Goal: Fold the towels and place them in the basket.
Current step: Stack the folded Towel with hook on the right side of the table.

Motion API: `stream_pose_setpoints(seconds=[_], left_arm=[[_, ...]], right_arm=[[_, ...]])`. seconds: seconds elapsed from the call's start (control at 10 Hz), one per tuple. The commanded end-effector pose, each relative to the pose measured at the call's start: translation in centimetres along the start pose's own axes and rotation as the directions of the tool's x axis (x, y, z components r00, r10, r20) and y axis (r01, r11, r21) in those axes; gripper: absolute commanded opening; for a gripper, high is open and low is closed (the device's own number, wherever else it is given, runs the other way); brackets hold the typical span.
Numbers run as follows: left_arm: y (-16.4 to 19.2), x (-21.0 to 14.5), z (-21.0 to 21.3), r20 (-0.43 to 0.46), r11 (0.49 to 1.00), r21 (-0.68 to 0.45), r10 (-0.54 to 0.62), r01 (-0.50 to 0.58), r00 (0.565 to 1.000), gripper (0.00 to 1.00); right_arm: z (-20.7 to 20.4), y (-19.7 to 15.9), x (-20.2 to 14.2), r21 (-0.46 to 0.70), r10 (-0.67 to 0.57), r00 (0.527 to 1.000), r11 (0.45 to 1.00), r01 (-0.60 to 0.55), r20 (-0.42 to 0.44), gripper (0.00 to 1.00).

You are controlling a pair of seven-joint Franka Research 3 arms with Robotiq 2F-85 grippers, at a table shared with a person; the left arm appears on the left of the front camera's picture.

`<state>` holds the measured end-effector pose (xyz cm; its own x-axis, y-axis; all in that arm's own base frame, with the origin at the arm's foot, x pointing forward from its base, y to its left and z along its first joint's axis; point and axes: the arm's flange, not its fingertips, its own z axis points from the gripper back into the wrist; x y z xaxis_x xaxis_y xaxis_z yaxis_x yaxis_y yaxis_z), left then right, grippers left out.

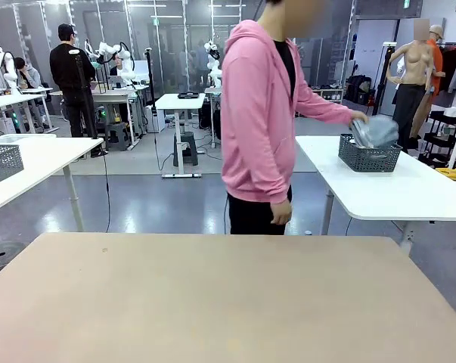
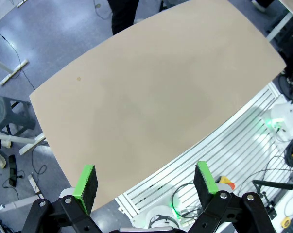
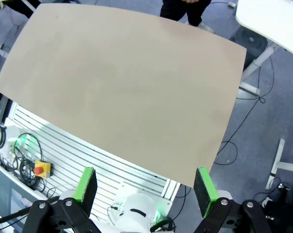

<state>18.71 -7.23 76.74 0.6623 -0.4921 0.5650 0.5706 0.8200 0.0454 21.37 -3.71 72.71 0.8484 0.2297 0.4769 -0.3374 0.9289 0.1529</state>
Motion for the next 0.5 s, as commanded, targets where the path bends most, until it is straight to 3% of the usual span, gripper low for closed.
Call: stream_pose_setpoints(seconds=[0.0, 0.4], left_arm=[[-0.01, 0.06, -0.06, 0.01, 1.0, -0.003, -0.006, 0.006, 1.0, 1.0], [-0.01, 0.06, -0.06, 0.01, 1.0, -0.003, -0.006, 0.006, 1.0, 1.0]], right_arm=[[0.15, -0.04, -0.03, 0.017, 0.014, 1.0, 1.0, -0.014, 0.006, 1.0], [0.15, -0.04, -0.03, 0.017, 0.014, 1.0, 1.0, -0.014, 0.006, 1.0]])
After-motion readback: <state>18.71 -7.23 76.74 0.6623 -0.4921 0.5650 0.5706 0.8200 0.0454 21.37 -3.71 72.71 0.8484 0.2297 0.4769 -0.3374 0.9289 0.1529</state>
